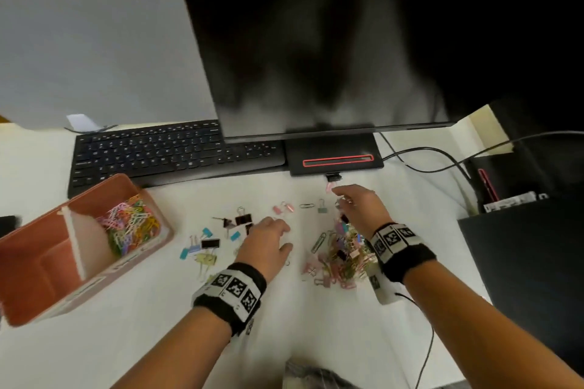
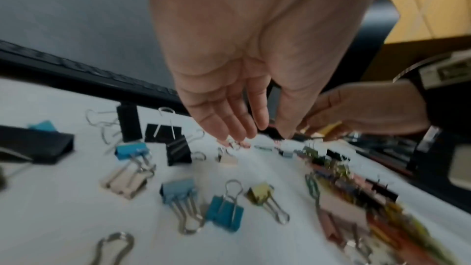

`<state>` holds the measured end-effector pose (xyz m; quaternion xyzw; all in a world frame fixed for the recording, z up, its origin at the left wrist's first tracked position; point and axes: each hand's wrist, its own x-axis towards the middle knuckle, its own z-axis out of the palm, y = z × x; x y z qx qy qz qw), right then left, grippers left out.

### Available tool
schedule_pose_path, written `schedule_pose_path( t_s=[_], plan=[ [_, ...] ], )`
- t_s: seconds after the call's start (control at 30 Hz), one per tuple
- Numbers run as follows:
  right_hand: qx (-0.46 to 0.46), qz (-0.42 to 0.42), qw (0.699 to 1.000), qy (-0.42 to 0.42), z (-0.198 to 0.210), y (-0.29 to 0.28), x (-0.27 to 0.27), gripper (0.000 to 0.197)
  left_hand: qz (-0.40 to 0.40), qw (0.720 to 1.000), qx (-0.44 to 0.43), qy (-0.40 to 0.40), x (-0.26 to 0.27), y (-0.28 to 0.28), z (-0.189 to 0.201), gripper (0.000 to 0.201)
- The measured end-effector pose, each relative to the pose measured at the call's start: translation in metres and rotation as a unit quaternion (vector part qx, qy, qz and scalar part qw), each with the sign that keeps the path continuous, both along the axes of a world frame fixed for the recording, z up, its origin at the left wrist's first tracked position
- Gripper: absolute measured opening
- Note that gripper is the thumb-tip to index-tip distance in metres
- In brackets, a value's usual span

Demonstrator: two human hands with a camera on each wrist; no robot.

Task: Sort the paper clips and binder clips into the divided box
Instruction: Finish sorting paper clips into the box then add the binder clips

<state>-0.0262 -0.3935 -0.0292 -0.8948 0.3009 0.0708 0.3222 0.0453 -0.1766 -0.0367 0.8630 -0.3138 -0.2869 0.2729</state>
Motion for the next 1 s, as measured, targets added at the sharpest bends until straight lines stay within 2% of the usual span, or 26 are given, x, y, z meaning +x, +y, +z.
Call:
schedule_pose_path(
  t_s=[0.13, 0.23, 0.33, 0.43, 0.53, 0.63, 0.77, 0.87, 1.0],
  plan=[
    [-0.047, 0.138, 0.989, 0.04, -0.018, -0.02, 0.021, 0.036, -0.016, 0.996, 0.09, -0.024, -0.005, -0.017, -0.017, 0.027],
    [-0.099, 0.207, 0.971, 0.067, -0.03, -0.023, 0.028, 0.038, -0.009, 0.994, 0.101, -0.043, -0.009, -0.021, -0.024, 0.014],
    [-0.128, 0.222, 0.965, 0.06, -0.037, -0.014, 0.018, 0.035, 0.004, 0.993, 0.096, -0.07, -0.013, -0.019, -0.029, 0.021],
    [-0.118, 0.25, 0.96, 0.038, -0.043, -0.004, -0.003, 0.039, 0.008, 0.993, 0.086, -0.08, -0.015, -0.013, -0.034, 0.017],
    [-0.106, 0.242, 0.964, 0.006, -0.045, -0.003, -0.016, 0.039, 0.004, 0.994, 0.065, -0.084, -0.017, -0.008, -0.032, 0.012],
    [-0.102, 0.229, 0.968, -0.017, -0.039, -0.01, -0.011, 0.04, 0.013, 0.996, 0.049, -0.071, -0.018, -0.001, -0.03, 0.017],
    [-0.106, 0.268, 0.957, 0.038, -0.03, -0.018, 0.002, 0.038, 0.032, 0.997, 0.042, -0.062, -0.017, 0.002, -0.026, 0.012],
    [-0.118, 0.268, 0.955, 0.052, -0.028, -0.017, 0.006, 0.022, 0.038, 0.997, 0.046, -0.056, -0.018, -0.001, -0.025, 0.011],
    [-0.136, 0.257, 0.955, 0.064, -0.027, -0.01, 0.001, 0.02, 0.019, 0.994, 0.079, -0.08, -0.019, 0.001, -0.026, 0.028]
  ],
)
